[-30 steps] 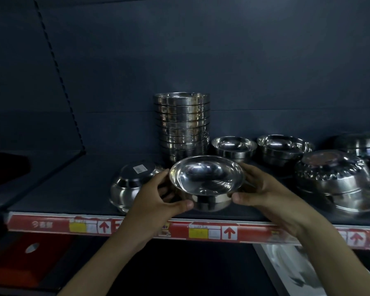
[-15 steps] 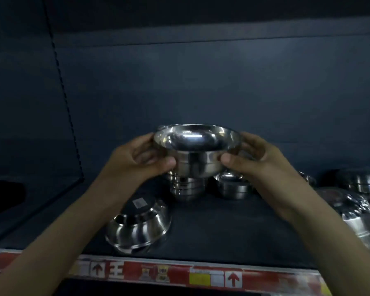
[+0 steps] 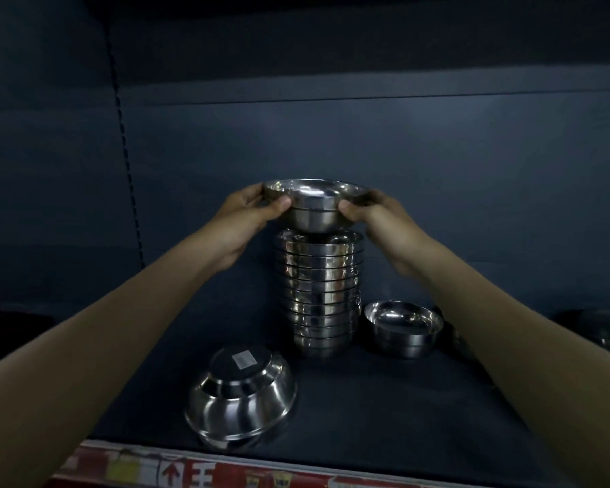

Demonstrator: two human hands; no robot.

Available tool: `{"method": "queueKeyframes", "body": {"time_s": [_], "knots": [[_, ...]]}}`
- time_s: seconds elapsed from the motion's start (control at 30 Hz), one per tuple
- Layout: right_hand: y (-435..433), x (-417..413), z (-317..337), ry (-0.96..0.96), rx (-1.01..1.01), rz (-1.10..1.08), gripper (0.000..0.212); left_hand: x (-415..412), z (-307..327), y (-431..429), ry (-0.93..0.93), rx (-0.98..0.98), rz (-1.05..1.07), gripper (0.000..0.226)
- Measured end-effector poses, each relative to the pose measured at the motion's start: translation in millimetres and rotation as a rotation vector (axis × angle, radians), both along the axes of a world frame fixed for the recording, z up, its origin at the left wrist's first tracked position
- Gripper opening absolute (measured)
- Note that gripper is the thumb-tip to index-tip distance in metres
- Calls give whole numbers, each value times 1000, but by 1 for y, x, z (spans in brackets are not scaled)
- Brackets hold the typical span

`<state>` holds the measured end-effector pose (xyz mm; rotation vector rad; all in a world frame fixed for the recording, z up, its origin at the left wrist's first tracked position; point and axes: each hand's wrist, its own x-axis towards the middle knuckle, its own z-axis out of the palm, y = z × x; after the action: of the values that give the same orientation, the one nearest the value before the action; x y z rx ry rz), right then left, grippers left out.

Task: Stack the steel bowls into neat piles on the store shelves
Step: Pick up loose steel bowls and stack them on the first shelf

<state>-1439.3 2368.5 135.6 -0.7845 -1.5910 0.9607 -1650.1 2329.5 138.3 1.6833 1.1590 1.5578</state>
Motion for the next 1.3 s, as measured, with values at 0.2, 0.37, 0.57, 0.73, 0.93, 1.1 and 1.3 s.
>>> {"method": "queueKeyframes", "body": {"time_s": [0.2, 0.37, 0.57, 0.73, 0.93, 1.1, 1.3], "knots": [[15, -2, -9, -76, -71, -24, 38, -4, -15, 19, 32, -81, 28, 36], [22, 1, -21, -108, -106, -20, 30, -4, -29, 26, 37, -152, 22, 37], [30, 5, -36, -165, -105, -43, 25, 0, -43, 31, -10, -195, 5, 30], [32, 4, -42, -172, -92, -66, 26, 4, -45, 28, -13, -189, 14, 10], [13, 1, -40, -197, -99, -102, 16, 2, -50, 12, 83, -234, 41, 34], [-19, -5, -71, -191, 84, -313, 30, -26, -77, -18, 161, -277, 220, 78], [-51, -12, -126, -284, 70, -281, 32, -58, -126, -70, 241, -378, 364, 69]]}}
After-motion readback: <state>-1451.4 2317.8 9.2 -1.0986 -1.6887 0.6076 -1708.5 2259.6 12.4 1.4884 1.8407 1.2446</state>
